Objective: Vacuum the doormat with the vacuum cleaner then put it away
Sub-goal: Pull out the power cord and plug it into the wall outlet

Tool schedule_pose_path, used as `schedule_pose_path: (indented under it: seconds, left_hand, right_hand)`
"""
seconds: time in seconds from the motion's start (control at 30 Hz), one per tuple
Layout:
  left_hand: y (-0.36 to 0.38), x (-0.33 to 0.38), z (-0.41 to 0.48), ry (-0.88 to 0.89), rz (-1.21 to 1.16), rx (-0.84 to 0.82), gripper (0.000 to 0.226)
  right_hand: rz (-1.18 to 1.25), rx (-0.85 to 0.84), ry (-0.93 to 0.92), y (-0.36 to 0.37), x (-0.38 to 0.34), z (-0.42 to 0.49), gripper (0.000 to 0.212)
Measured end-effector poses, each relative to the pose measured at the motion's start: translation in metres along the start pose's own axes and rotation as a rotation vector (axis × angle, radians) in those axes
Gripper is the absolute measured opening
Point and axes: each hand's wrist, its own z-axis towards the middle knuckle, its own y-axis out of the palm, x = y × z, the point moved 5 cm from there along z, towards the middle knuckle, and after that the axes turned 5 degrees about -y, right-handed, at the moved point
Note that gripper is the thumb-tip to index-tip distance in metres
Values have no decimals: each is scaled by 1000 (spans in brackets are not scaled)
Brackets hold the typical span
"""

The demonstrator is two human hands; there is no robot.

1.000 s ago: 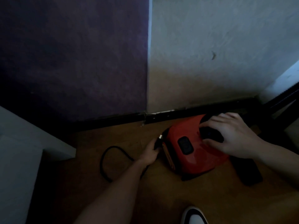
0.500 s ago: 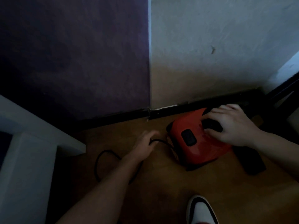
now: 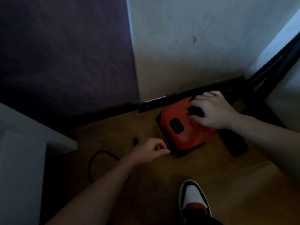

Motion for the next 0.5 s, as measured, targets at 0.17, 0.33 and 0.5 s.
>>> schedule_pose_path:
  seconds: [0.17, 0.33, 0.5]
  left_hand:
    - [41, -21, 4, -191, -209, -146, 13]
    - [64, -36, 17, -326, -313, -207, 24]
    - [73, -58, 23, -534, -494, -136, 17]
  right_hand:
    - [10, -18, 7, -1, -1, -1, 70]
    - [17, -33, 0, 1, 0, -2, 63]
    - [30, -21, -18, 2, 1, -3, 61]
